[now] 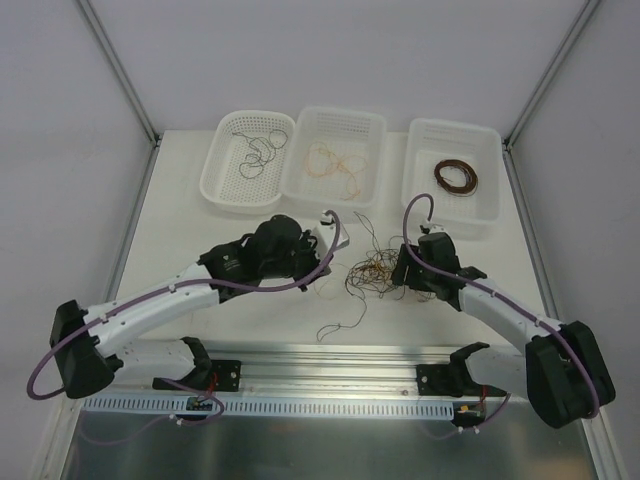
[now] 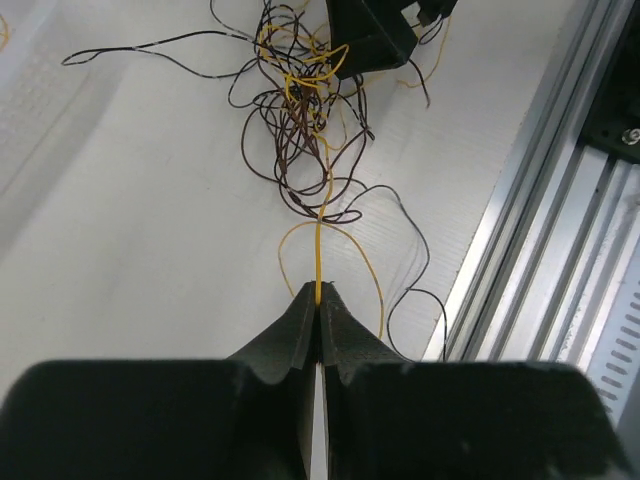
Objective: Untangle the cables
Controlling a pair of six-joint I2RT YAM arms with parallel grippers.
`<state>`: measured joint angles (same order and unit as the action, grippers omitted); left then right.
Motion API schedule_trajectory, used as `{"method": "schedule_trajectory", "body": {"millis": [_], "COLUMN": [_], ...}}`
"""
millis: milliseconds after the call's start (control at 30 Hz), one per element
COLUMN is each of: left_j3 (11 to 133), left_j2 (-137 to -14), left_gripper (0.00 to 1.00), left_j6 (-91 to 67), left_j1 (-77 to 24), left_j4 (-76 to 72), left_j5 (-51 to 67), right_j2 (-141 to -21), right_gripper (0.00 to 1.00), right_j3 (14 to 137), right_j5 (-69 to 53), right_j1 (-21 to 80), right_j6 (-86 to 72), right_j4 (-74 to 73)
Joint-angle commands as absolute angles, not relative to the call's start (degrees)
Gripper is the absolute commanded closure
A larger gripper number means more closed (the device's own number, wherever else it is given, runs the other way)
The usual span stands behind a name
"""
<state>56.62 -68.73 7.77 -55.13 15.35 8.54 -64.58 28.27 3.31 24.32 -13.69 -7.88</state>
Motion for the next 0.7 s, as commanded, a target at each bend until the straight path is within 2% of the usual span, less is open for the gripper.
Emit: {"method": "schedule_trajectory", "body": {"millis": [0, 33, 67, 133, 167, 233, 333, 400, 667], "left_j3": [55.1, 54.6, 54.5, 54.4, 54.6, 56.0, 59.0, 61.3, 68.8], "left_j2": [-61.6, -60.1, -57.2, -54.3, -51.7, -48.9, -47.4, -46.8, -48.8], "left_gripper": [1.00, 1.00, 1.00, 1.00, 1.00, 1.00, 1.00, 1.00, 1.00], "left_j6": [3.1, 2.5, 1.9, 0.1, 0.1, -2.3, -3.7, -4.7, -9.6], "left_j1": [-55.1, -54.6, -54.1, -52.3, -51.4, -47.1, -40.5, -32.6, -5.6], "left_j4": [15.0, 15.2, 15.3, 16.3, 17.1, 20.6, 26.6, 29.3, 38.0], "left_j5": [5.6, 5.2, 4.7, 2.0, 0.8, -4.0, -10.2, -13.0, -15.1], "right_j2": [-67.0, -67.6, -68.2, -69.4, -69.6, -68.9, -66.4, -64.5, -54.6], "right_gripper": [0.35, 0.40, 0.54, 0.69, 0.84, 0.99, 0.99, 0.99, 1.00], "right_j3": [28.6, 28.7, 29.0, 29.4, 29.6, 29.5, 29.7, 29.8, 31.7], "right_j5": [5.9, 6.1, 6.4, 7.2, 7.8, 9.7, 11.4, 13.1, 14.9], "right_j1": [24.5, 24.5, 24.4, 24.3, 24.4, 24.3, 24.0, 23.6, 18.3], "right_j6": [-15.3, -15.2, -15.1, -14.8, -14.6, -14.3, -13.8, -13.5, -11.2], "right_j4": [-1.8, -1.5, -1.4, -2.0, -3.0, -5.0, -7.6, -10.4, -21.5]}}
